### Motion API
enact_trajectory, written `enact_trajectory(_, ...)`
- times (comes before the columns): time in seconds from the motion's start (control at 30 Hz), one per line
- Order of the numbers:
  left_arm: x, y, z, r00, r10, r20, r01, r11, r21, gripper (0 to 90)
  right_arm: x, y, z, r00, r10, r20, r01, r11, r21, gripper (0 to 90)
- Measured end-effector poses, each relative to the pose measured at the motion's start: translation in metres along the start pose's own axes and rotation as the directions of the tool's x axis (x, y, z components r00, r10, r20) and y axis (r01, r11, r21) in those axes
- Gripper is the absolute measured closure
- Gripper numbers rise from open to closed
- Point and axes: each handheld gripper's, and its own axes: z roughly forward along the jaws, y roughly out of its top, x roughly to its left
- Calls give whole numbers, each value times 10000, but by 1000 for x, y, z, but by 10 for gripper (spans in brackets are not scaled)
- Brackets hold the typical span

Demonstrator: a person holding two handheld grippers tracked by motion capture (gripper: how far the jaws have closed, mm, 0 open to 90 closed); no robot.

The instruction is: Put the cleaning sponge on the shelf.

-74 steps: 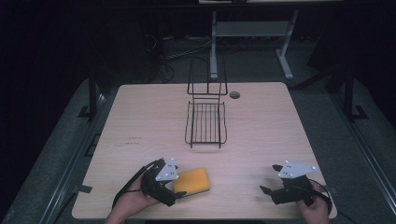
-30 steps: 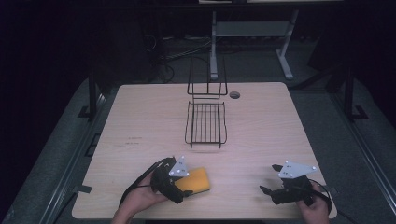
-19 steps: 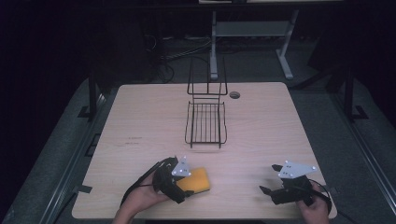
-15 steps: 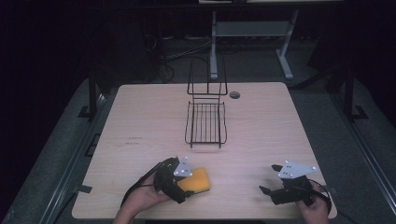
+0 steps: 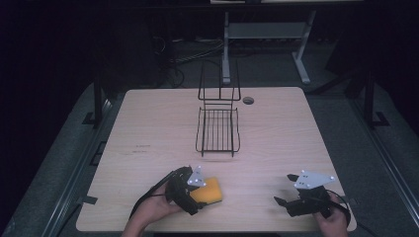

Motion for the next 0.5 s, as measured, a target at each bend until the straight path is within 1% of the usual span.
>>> enact_trajectory(0.5, 0, 1, 7, 9999, -21, 171, 18, 9998, 203, 142, 0, 0, 0, 10000, -10, -4, 10, 10000, -19, 138)
